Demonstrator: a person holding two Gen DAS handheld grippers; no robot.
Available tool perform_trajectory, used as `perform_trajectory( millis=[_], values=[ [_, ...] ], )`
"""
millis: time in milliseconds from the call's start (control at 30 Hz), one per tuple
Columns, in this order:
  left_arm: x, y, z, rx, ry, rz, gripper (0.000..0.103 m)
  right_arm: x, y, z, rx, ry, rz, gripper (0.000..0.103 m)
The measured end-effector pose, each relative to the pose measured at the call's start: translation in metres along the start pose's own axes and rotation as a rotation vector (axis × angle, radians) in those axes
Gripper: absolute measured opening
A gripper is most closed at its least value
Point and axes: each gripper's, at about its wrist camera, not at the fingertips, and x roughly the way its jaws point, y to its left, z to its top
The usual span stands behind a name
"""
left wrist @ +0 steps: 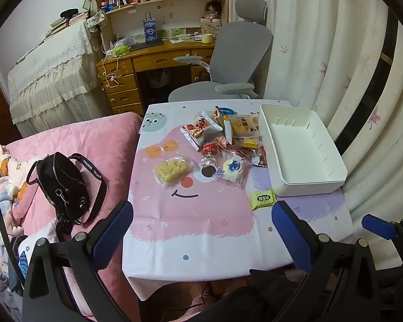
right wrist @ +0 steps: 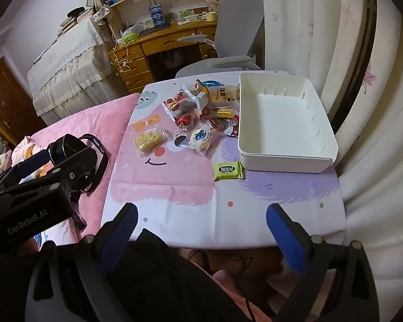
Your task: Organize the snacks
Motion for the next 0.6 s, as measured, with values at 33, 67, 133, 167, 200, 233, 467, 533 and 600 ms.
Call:
perform_trajectory(
  millis=[33, 67, 133, 167, 200, 233, 467, 533, 600],
  values=[
    [0.0, -0.0001, 0.0, 0.002, -0.002, 0.002, 0.103, 0.0001, 0.0002, 0.0002, -0.002, 0.003, -0.007, 0.097],
    [0.0, -0.0001, 0.0001, 0.001, -0.001, 0.002, 0.103, 0.0004, 0.0003, 0.0003, -0.002, 0.004, -0.007, 0.097],
    [-0.0001, -0.0002, 0.0004, 0.001, -0.002, 0.001, 0.103, 0.0007, 0.0002, 0.0006, -0.001, 0.003, -0.005, 0.097],
    [0.0, -0.0003, 0.0005, 0.001, -0.002, 0.0, 0.103, 0.001, 0.0002, 0.0007, -0.001, 0.003, -0.004, 0.097],
    [0.0001, -0.0004, 0.0007, 0.001, -0.002, -0.001, 0.103, 0.0011, 0.0001, 0.0007, -0.001, 0.002, -0.004, 0.097],
    [0.0004, -0.0004, 0.001, 0.001, -0.001, -0.003, 0.103, 0.0012, 0.0002, 0.0008, -0.001, 0.002, -0.005, 0.097],
    [0.0, 0.0001, 0.0, 0.002, -0.001, -0.001, 0.103, 0.0033, 0.0022, 0.0013, 0.003, 0.002, -0.005, 0.097],
    [-0.0003, 0.0008, 0.0001, 0.002, 0.001, -0.003, 0.103, 0.0033, 0.0027, 0.0014, 0.003, 0.001, -0.006, 0.097],
    [-0.0005, 0.0009, 0.0, 0.002, 0.002, -0.003, 0.103, 0.0015, -0.0018, 0.0014, 0.002, 0.001, -0.006, 0.097]
  ],
)
